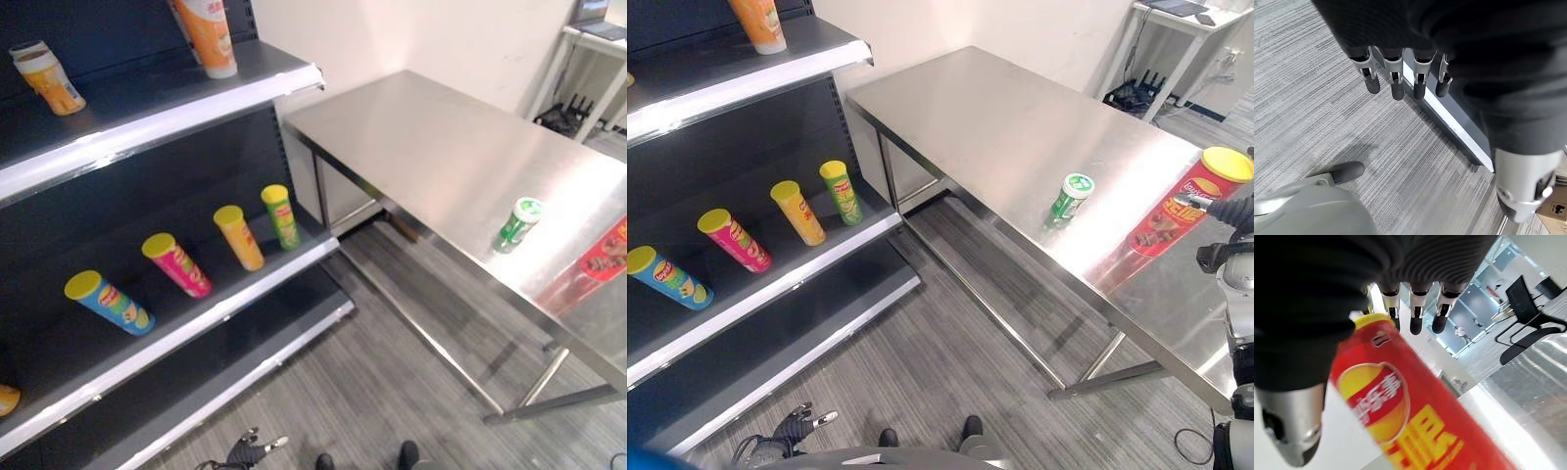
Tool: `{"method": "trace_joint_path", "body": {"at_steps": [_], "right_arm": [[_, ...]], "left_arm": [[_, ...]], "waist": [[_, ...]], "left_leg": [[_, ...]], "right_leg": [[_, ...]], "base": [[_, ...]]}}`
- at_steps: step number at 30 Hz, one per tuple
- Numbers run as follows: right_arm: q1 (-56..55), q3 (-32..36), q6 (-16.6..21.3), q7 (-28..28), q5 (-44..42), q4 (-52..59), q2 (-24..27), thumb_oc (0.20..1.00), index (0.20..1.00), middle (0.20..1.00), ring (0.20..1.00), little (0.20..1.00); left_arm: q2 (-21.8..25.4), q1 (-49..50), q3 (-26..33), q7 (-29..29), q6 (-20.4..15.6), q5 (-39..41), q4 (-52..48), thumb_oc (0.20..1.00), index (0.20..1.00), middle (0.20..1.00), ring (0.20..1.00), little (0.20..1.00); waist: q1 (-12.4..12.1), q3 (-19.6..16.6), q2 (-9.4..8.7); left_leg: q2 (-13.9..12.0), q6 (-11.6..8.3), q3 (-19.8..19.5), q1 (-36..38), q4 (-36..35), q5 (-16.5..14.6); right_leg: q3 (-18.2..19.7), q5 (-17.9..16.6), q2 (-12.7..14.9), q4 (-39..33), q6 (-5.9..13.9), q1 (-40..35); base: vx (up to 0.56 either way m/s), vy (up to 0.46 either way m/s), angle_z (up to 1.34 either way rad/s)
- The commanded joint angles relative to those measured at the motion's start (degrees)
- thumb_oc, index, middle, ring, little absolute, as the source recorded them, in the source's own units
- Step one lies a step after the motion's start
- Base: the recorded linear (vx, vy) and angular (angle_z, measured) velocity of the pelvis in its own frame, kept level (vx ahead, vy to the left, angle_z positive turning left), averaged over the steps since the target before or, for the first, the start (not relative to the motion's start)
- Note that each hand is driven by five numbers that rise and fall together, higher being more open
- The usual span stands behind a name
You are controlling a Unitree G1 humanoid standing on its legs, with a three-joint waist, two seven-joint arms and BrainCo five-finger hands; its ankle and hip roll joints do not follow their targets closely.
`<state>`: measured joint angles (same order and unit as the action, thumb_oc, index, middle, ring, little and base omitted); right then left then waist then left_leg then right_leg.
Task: Put the goods on the table back onto the shelves and tidy them up.
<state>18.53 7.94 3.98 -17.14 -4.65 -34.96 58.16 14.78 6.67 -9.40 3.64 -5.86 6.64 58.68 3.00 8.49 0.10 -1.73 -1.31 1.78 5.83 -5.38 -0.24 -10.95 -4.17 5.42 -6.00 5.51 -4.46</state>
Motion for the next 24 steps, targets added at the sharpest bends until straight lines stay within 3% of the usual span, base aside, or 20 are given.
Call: {"method": "trace_joint_path", "body": {"at_steps": [1, 24], "right_arm": [[6.41, -2.59, 1.07, -3.10, 1.29, -2.11, 6.08, 1.000, 1.000, 1.000, 1.000, 1.000], [12.46, -7.50, 2.21, 0.14, -6.64, -8.33, 4.98, 1.000, 1.000, 1.000, 1.000, 1.000]], "left_arm": [[2.45, -3.57, -2.78, 0.80, -0.57, 2.18, 0.80, 1.000, 1.000, 1.000, 1.000, 1.000], [2.57, -3.05, -3.59, 0.60, -0.35, 3.95, 0.97, 1.000, 1.000, 1.000, 1.000, 1.000]], "waist": [[-1.13, 0.27, -2.44], [-1.83, 0.23, -2.71]], "left_leg": [[-4.98, -5.53, 1.01, -0.09, 1.24, -1.52], [-5.02, -5.64, 0.33, 0.50, 1.36, -2.01]], "right_leg": [[0.65, 9.99, -0.61, 1.96, 1.79, -4.14], [0.12, 10.54, -1.06, 2.03, 1.52, -4.80]], "base": [[0.02, -0.030, 0.12], [0.00, -0.003, 0.01]]}}
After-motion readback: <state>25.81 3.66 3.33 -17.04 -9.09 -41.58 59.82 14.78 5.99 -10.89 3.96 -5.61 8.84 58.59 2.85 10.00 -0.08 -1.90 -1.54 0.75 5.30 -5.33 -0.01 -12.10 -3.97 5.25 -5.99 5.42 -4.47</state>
